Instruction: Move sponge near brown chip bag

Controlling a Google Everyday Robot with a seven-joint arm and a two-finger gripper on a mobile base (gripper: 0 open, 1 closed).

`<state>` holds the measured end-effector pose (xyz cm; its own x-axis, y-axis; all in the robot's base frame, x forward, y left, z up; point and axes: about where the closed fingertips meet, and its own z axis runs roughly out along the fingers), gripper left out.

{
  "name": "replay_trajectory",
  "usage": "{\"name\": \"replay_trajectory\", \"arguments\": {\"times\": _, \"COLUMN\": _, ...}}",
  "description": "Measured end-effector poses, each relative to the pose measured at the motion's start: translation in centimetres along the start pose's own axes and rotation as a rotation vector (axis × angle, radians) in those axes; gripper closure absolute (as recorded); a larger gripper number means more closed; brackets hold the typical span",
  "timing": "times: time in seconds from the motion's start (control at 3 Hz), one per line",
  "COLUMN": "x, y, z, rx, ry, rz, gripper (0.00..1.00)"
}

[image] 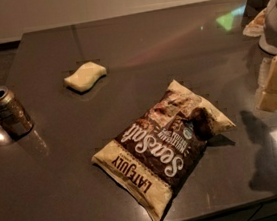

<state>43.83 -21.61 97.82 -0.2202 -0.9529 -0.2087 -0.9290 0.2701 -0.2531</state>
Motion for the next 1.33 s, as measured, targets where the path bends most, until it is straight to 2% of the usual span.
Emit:
{"name": "replay_trajectory", "arguments": {"times": 0.33, "x": 0.0, "y": 0.0, "z": 0.0, "rx": 0.000, "ry": 0.000, "rz": 0.000, "gripper": 0.00}}
{"name": "replay_trajectory", "arguments": {"times": 0.67, "x": -0.4, "y": -0.9, "z": 0.0, "rx": 0.014, "ry": -0.027, "rz": 0.019, "gripper": 0.00}}
{"name": "replay_trajectory", "arguments": {"times": 1.0, "x": -2.7, "y": -3.4, "z": 0.5, "rx": 0.040, "ry": -0.093, "rz": 0.033, "gripper": 0.00}}
{"name": "replay_trajectory", "arguments": {"times": 1.33, "x": -8.0, "y": -8.0, "z": 1.7, "rx": 0.070, "ry": -0.202, "rz": 0.025, "gripper": 0.00}}
